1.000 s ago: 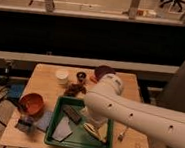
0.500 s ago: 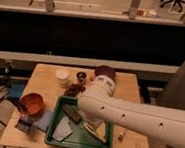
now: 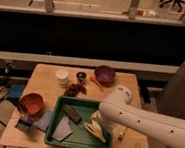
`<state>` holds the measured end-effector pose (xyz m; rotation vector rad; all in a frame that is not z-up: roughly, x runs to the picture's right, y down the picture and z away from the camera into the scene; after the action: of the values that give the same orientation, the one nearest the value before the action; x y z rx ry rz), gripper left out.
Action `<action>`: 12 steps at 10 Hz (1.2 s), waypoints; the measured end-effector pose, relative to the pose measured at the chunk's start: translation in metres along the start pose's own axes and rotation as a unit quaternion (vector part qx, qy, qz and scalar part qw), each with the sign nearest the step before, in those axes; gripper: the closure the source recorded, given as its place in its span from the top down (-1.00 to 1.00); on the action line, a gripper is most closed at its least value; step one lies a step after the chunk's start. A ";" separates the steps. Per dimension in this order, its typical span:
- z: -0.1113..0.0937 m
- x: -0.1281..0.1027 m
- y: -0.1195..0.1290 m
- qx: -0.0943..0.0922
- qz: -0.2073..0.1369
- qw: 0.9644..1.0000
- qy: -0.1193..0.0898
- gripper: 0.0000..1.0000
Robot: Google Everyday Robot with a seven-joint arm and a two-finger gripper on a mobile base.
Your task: Place banana in paper cup
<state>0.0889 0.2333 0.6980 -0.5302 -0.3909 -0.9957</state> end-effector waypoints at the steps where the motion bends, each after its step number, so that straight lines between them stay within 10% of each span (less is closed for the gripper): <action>1: 0.007 0.003 0.002 -0.001 -0.031 0.999 -0.005 0.60; 3: 0.014 0.002 -0.006 -0.007 -0.101 0.995 -0.019 0.60; 5: 0.016 -0.008 -0.033 -0.022 -0.183 0.983 -0.025 0.60; 8: 0.020 -0.015 -0.066 0.019 -0.312 0.947 -0.071 0.60; 12: 0.038 -0.006 -0.062 0.042 -0.368 0.920 -0.128 0.60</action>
<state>0.0290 0.2325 0.7404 -0.4386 -0.9053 -1.6302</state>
